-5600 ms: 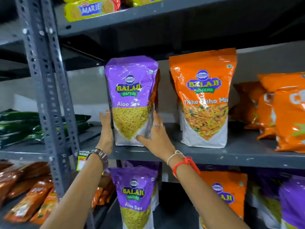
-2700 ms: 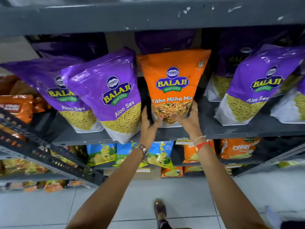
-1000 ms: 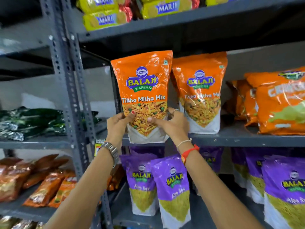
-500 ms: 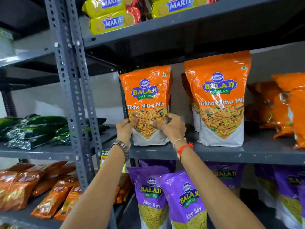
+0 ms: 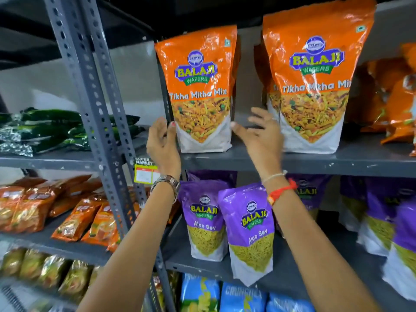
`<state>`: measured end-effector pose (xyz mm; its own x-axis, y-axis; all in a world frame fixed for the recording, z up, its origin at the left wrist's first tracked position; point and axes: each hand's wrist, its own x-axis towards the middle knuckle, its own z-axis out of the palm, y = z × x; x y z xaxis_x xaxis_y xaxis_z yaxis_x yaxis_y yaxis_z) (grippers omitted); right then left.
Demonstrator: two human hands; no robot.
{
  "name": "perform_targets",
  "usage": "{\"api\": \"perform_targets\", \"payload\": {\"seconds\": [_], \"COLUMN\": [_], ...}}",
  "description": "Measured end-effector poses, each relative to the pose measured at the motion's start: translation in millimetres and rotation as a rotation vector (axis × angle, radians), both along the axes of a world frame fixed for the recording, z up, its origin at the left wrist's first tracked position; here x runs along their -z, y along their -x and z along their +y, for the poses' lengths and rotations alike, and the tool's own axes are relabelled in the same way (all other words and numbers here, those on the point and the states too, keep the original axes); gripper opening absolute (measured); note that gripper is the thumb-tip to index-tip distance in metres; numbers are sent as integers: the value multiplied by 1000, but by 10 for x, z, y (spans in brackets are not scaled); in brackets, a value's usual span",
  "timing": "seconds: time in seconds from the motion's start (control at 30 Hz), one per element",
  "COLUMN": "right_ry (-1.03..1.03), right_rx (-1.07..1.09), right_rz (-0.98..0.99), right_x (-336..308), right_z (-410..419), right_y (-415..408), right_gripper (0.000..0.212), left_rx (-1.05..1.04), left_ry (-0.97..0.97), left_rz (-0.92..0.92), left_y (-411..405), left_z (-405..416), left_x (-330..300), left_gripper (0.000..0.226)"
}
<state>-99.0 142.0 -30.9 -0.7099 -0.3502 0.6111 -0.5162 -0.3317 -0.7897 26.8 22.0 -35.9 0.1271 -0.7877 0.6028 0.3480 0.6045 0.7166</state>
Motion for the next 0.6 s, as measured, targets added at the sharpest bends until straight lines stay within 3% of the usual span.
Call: {"api": "perform_targets", "payload": {"seconds": [0.1,0.2,0.3,0.47,0.6], "right_ry": [155,226,130,-175,-388], "right_rx": [107,259,326,285,55], "right_rz": [-30,-83,-119,-264,-395], "right_x": [401,974,1626,2494,2841], "right_z": [332,551,605,593,528], "right_y": [61,62,104,298,439], "right_gripper": [25,20,15,17,46], "left_rx": [-43,-8,13,10,100], "left_ry": [47,-6,-135,-321,-448], "left_rz": [34,26,-5,-113,-149], "left_y": [-55,-20,123,350,450], "left_z": [126,331,540,819,930], "left_x": [400,869,1391,2130,2575], "left_gripper": [14,12,10,15,27]}}
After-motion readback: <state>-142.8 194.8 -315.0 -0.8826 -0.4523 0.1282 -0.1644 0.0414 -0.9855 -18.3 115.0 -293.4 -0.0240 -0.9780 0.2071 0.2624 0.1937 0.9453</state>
